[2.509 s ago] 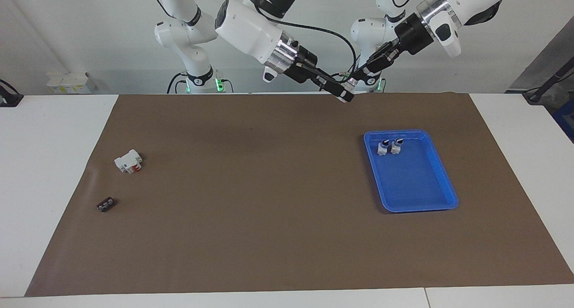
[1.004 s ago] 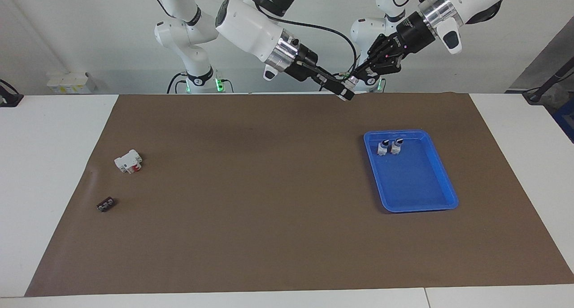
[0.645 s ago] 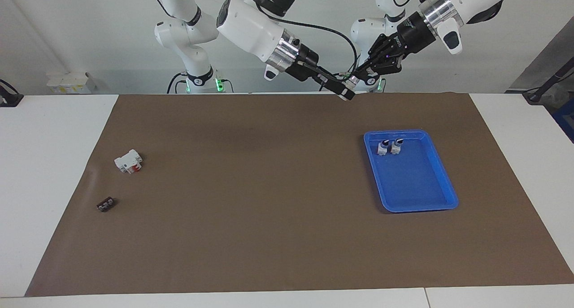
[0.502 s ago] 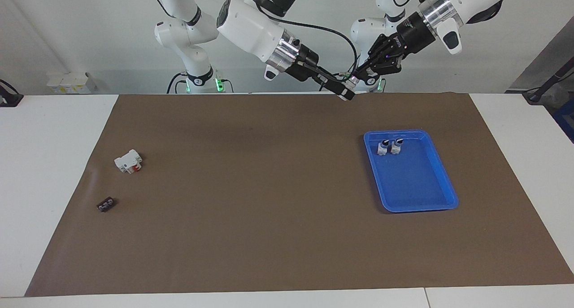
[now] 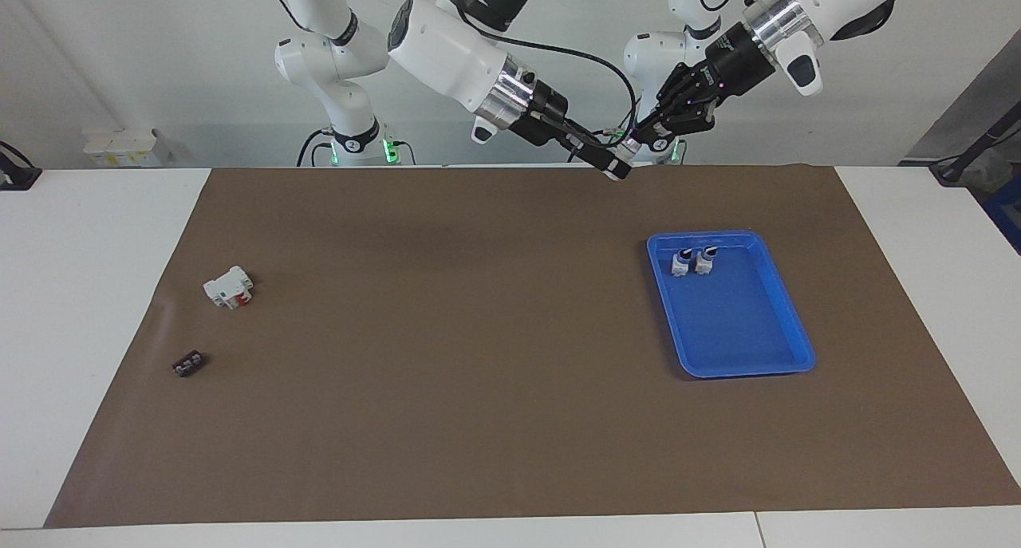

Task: Turn and place switch with both arms

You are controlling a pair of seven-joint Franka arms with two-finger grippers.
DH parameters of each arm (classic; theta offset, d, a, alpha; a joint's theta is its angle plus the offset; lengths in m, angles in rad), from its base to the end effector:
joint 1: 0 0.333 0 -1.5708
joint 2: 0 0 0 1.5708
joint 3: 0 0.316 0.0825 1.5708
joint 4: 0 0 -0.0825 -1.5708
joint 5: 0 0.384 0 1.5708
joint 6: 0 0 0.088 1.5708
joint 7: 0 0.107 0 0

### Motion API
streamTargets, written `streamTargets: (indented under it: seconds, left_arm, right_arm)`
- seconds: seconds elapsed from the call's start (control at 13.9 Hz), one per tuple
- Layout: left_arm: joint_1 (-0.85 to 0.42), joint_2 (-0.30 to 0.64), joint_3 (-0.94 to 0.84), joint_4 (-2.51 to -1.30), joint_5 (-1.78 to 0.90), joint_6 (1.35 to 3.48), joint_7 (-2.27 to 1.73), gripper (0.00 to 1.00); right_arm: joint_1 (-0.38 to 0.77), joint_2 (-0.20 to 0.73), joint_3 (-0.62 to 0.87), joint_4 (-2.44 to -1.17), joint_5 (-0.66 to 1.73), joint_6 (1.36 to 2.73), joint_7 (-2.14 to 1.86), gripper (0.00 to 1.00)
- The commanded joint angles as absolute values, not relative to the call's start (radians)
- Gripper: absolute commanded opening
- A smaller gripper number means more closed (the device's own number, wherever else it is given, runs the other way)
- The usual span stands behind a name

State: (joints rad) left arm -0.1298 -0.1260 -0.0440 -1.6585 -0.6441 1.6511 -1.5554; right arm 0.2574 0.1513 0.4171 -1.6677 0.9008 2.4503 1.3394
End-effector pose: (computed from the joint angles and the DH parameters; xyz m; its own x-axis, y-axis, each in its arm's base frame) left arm 0.5035 -0.1509 0.6777 0.1763 0.7849 -0.5940 0.9843 -0.1367 0.1116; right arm 0.5211 0.3932 0.5922 0.4273 -0.5554 -0.7134 -0.8853 -0.0969 -0.4548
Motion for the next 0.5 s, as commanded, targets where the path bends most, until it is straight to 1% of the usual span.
streamTargets:
  seconds: [0.0,0.14,0.29,0.43]
  left_arm:
    - [-0.100,-0.159,-0.041,-1.704,-0.598,1.623,-1.455,0.00]
    - [-0.110,-0.172,-0.043,-1.724,-0.539,1.592,-1.361,0.00]
    - [-0.104,-0.195,-0.043,-1.771,-0.515,1.597,-1.252,0.00]
    - [-0.097,-0.215,-0.041,-1.807,-0.488,1.601,-1.032,0.00]
  right_arm:
    - [0.232,0.094,0.410,-1.706,0.865,2.437,1.333,1.00]
    - [0.206,0.081,0.410,-1.706,0.857,2.436,1.331,1.00]
    - [0.174,0.078,0.410,-1.707,0.841,2.434,1.321,1.00]
    - [0.131,0.081,0.410,-1.707,0.722,2.434,1.270,1.00]
